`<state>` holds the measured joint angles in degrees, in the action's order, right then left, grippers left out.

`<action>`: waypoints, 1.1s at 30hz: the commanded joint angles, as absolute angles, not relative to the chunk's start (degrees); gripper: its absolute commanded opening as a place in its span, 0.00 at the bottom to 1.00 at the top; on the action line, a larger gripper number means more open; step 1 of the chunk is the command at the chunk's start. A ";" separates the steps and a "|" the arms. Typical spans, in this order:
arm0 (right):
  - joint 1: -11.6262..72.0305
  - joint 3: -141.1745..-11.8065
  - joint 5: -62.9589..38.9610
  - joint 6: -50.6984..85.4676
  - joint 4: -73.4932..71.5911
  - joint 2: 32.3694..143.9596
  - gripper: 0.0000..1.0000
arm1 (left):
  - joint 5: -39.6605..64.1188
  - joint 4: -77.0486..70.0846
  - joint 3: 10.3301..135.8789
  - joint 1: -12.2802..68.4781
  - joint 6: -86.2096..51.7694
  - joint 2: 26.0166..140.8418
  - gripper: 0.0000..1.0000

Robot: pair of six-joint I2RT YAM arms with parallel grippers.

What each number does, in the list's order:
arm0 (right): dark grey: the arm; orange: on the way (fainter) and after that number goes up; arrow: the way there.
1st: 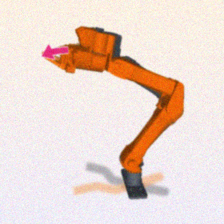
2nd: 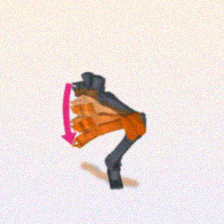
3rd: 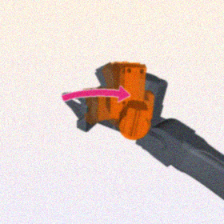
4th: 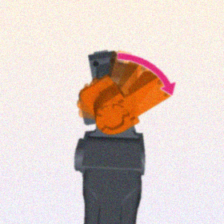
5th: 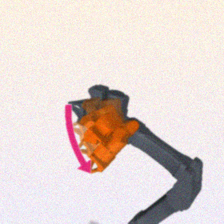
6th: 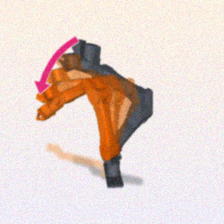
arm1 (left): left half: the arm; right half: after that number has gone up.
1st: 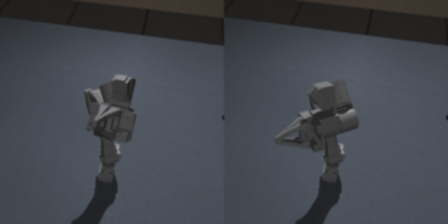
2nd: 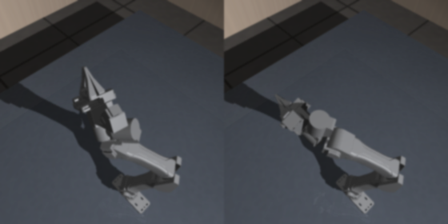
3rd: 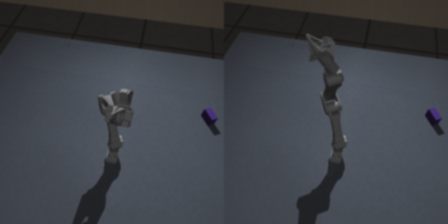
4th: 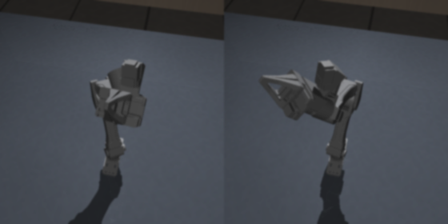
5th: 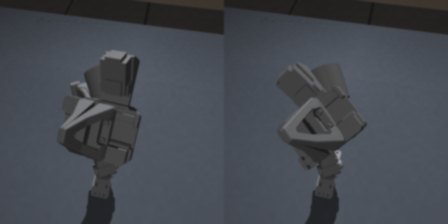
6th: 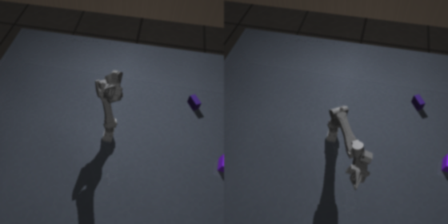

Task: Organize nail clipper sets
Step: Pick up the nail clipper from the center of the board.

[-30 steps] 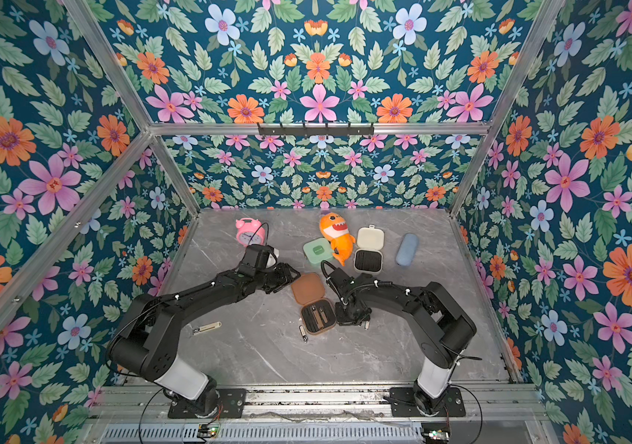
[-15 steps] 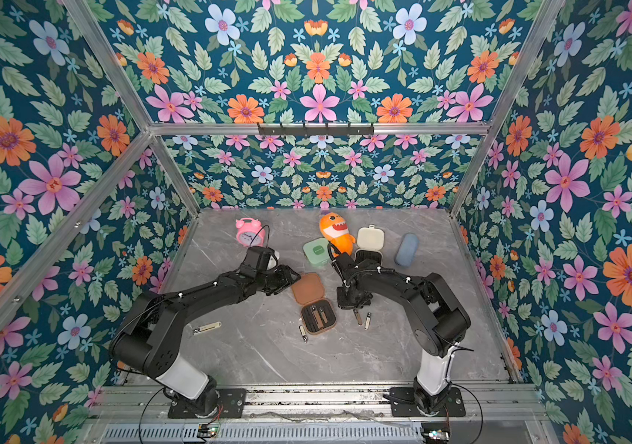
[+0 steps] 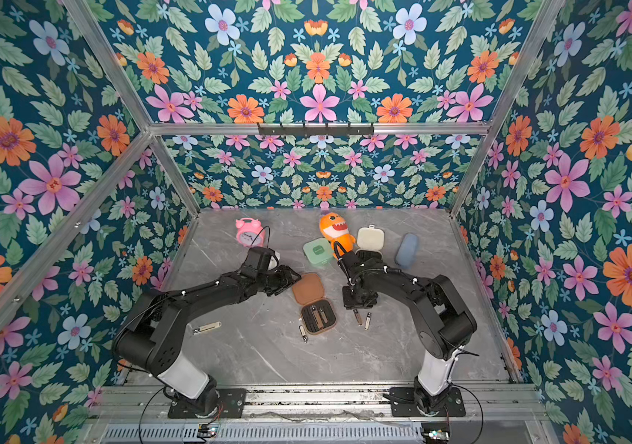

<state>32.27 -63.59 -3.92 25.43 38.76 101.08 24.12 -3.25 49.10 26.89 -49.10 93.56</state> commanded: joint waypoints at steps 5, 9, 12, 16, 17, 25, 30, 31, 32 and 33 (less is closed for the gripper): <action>32.26 -61.57 -5.87 25.62 38.53 100.93 0.39 | 24.70 -4.57 49.22 26.78 -48.96 93.96 0.51; 32.23 -61.61 -5.80 25.53 38.32 101.89 0.33 | 24.83 -4.83 49.31 26.81 -49.08 94.19 0.51; 32.26 -61.96 -5.48 25.40 38.36 102.49 0.29 | 24.87 -5.01 49.31 26.81 -49.13 94.38 0.51; 32.26 -62.40 -5.27 25.21 38.27 103.31 0.23 | 25.05 -5.14 49.48 26.81 -49.12 94.83 0.51; 32.26 -62.49 -5.28 25.06 38.26 103.46 0.23 | 25.05 -5.14 49.60 26.81 -49.11 94.92 0.51; 32.25 -63.34 -5.62 24.11 38.18 104.84 0.17 | 25.31 -5.36 50.69 26.84 -48.98 96.54 0.50; 32.93 -65.98 -5.63 23.31 39.26 103.84 0.13 | 25.83 -5.62 51.61 26.89 -48.96 98.39 0.50; 33.49 -66.97 -5.33 22.99 39.58 103.50 0.13 | 25.97 -5.83 51.83 26.90 -49.07 98.90 0.49; 34.07 -67.91 -4.95 22.77 39.76 103.15 0.13 | 26.08 -6.10 51.89 26.89 -49.14 99.25 0.49; 34.88 -68.93 -4.71 22.40 39.81 102.89 0.13 | 26.10 -6.28 52.02 26.89 -49.25 99.68 0.49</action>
<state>33.61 -66.96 -4.80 23.77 40.66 103.74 25.56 -4.80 51.66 26.89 -49.15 98.98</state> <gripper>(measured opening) 0.143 0.488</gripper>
